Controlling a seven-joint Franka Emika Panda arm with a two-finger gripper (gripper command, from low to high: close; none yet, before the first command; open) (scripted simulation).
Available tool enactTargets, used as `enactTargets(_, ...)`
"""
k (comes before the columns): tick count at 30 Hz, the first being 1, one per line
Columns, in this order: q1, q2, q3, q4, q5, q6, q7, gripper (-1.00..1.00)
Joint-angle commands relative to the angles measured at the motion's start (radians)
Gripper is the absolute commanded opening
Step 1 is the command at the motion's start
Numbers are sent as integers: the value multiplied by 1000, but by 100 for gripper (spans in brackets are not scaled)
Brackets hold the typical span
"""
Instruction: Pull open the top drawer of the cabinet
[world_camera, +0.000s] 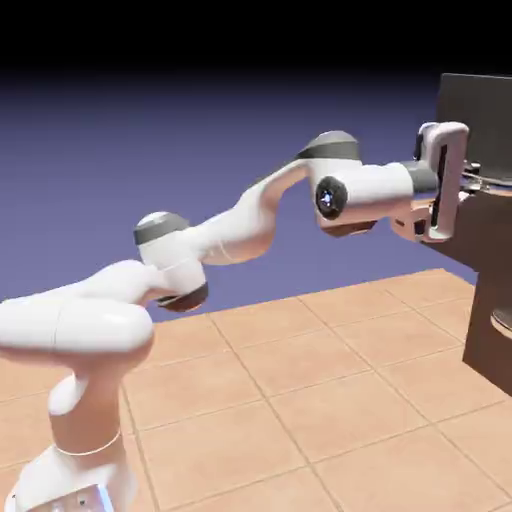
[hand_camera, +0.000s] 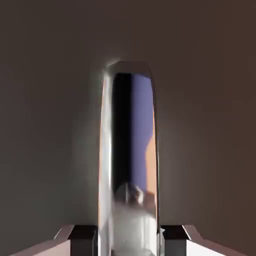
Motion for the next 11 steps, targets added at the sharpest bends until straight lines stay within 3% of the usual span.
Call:
enactTargets(1, 20, 4, -4, -36, -9, -17, -2, -100)
enactTargets(8, 143, 34, -38, -260, -60, -120, -22, -100)
enactTargets(9, 143, 34, -38, -260, -60, -120, -22, 100)
enactTargets(11, 166, 34, -48, -297, -75, -134, -29, 100)
